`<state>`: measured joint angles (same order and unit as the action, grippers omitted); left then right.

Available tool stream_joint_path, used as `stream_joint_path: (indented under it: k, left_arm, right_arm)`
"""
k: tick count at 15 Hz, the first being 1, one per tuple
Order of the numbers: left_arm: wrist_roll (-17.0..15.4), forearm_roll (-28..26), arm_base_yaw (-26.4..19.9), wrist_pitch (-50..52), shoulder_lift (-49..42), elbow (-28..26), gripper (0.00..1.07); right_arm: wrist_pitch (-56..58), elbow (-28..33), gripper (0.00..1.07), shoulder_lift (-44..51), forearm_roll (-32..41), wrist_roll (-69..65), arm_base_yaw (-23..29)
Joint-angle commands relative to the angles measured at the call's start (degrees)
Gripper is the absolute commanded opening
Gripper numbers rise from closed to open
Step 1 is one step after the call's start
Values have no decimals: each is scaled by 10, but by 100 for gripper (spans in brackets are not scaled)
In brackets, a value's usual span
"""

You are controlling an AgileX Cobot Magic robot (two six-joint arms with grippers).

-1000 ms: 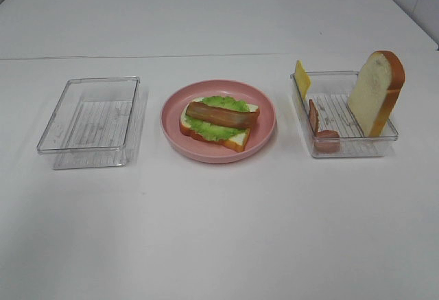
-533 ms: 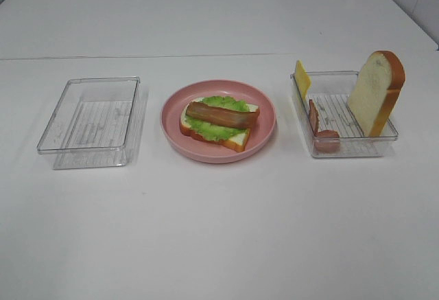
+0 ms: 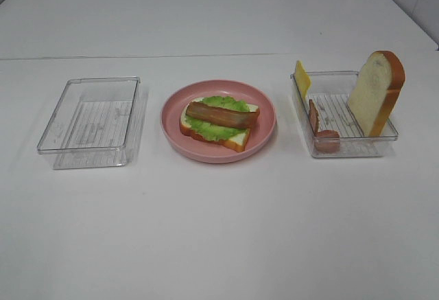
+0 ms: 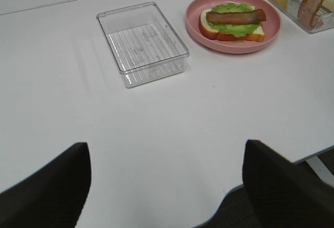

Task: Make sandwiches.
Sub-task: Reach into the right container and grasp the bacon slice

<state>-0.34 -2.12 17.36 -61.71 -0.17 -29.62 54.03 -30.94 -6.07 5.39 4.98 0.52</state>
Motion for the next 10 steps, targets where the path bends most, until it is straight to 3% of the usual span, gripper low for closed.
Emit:
stream_joint_path:
  k: [1,2,5,10]
  left_arm:
    - [3,15,-1,15,-14,8,76]
    - [3,15,-1,18,-14,11,76]
    - [3,15,-1,18,-14,11,76]
    - [3,15,-1,18,-14,11,76]
  right_arm:
    - [-85,-32,71,-94,3,3,-4]
    - [-106,-88,71,-217,3,3,-4]
    - [-87,-186,69,-374,3,6,-4]
    - [42,-375,69,-619,29,8,-3]
